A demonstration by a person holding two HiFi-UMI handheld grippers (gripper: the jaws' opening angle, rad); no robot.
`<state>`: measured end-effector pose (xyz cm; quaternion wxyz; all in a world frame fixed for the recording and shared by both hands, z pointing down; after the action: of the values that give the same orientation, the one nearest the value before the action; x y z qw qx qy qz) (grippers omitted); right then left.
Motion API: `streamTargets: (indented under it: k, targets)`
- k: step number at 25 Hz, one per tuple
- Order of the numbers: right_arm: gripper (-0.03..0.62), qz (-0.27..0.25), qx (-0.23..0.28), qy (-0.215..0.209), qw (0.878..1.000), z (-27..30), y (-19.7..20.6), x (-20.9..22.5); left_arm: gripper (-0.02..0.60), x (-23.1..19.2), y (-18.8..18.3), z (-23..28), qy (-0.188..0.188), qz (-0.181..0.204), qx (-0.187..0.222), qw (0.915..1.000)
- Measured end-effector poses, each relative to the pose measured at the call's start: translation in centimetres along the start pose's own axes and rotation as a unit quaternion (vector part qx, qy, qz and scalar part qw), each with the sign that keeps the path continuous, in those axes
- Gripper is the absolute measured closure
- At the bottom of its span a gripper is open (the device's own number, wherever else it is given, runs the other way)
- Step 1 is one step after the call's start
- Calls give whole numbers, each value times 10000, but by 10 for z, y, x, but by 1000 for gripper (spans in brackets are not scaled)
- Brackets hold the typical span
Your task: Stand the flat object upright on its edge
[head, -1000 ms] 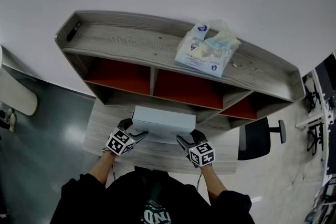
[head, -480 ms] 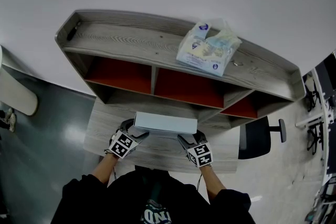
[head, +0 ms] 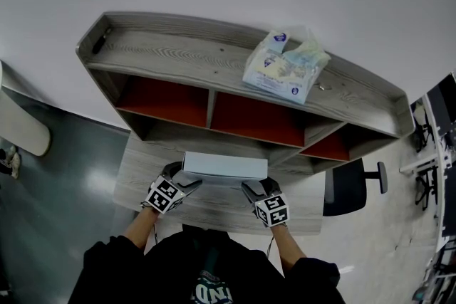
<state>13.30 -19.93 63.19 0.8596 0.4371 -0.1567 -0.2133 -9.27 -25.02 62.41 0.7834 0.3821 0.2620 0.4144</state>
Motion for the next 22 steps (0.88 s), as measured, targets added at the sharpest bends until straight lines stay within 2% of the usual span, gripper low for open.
streamTargets:
  k: [9,14,19,22]
  targets:
    - [335,104,62,73,9999,-5,-4,-3,236,-7,-2,-3,255,67,103,9996]
    - [336,175,50,131,9997,-7,-3,-4,209,-10,-7,-4,577,96,276,9979]
    - [336,244,-12,226,9994,-8,-1,-7,205,-18,-17,-7,993,656,324,9924]
    - [336,285,-55,293,9991,-8,0,-8,206,-18,-23,-4,1300,1082,226,9853]
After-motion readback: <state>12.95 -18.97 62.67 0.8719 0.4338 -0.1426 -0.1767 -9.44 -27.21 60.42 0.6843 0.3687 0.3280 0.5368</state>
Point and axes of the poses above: the fingertips, and each gripper's own axes: z forward along the fingers, x to its right, y out of its underside, the point moved 4 cm from there along -z, backward along the fingers, and after that the axes turned 1 degree about -z, right-handed, at the moved point
